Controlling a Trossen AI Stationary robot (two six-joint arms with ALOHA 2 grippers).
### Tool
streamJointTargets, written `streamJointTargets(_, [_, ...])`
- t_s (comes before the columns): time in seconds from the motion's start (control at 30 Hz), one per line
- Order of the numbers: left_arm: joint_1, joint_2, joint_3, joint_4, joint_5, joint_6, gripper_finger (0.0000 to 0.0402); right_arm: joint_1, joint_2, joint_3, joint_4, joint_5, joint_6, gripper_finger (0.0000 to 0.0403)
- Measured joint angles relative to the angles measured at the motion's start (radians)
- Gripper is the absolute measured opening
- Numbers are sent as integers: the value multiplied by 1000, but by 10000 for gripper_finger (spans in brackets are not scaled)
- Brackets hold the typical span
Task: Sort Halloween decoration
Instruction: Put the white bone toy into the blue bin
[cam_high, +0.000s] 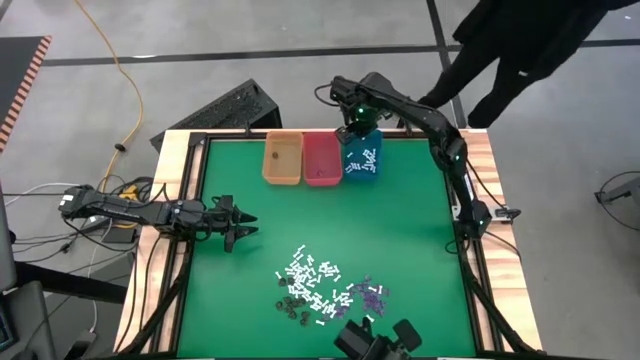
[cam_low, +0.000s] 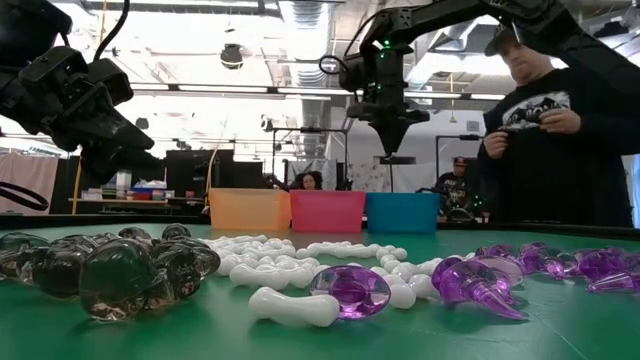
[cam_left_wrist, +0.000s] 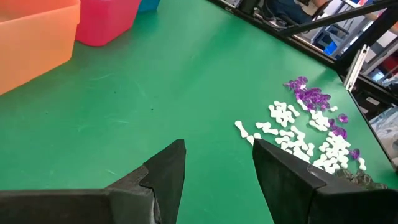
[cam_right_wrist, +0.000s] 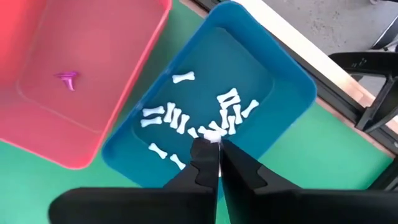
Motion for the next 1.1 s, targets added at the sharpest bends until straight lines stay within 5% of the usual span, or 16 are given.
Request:
streamJointTargets(0.63, [0, 0, 0, 0, 2, -12, 179, 0, 0, 0, -13, 3, -3, 57])
streamJointTargets(1.1, [0, 0, 0, 0, 1, -15, 179, 0, 0, 0, -13, 6, -5, 123])
